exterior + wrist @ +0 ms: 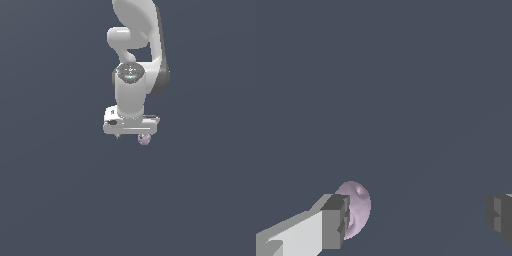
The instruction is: Pick up the object and move it to a goal position.
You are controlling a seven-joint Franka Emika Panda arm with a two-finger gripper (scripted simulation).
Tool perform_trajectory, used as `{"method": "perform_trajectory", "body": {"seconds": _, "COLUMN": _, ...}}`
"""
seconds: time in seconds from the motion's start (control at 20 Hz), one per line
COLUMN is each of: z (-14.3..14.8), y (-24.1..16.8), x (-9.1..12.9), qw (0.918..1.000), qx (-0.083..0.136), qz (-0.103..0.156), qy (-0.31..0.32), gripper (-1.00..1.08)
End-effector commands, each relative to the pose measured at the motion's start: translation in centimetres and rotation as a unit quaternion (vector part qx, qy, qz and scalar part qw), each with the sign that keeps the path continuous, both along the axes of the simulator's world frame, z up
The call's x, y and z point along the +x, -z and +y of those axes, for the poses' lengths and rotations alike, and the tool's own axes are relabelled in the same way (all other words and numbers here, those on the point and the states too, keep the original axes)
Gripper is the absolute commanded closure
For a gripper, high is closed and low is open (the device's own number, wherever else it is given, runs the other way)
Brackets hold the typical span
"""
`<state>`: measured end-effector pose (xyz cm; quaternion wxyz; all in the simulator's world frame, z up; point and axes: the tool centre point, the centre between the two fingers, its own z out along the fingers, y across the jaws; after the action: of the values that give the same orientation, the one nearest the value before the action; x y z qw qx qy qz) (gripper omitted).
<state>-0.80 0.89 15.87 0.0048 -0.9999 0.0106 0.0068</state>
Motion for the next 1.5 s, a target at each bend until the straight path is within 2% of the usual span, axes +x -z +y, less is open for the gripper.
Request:
{"method": "perform_trajectory", "body": {"seconds": 0.0, "z": 0.2, "y": 0.2, "x": -0.1, "qw": 1.0, "qx": 0.0, "qz": 0.0, "qy": 0.007, "gripper": -0.92}}
{"method": "perform_trajectory", "body": {"seconds": 0.4, "z": 1.5, "y": 1.3, "x": -1.1, "qw": 0.9985, "qx": -0.001, "qz": 0.0, "qy": 0.055, "gripper": -0.92}}
{"method": "perform_trajectory", "body": {"seconds": 0.7, "z": 3.0, "y": 2.6, "x": -2.3, "qw": 0.9936, "qx": -0.002, "qz": -0.001, "qy": 0.113, "gripper": -0.92}}
{"method": "perform_trajectory", "body": {"seconds": 1.05, "z": 4.7, "y": 4.2, "x": -4.0, "qw": 0.982, "qx": -0.004, "qz": -0.002, "qy": 0.189, "gripper": -0.92}}
{"method": "perform_trajectory", "body": {"seconds": 1.45, "z": 6.4, "y": 5.8, "x": -6.0, "qw": 0.9632, "qx": -0.005, "qz": -0.003, "qy": 0.269, "gripper": -0.92}}
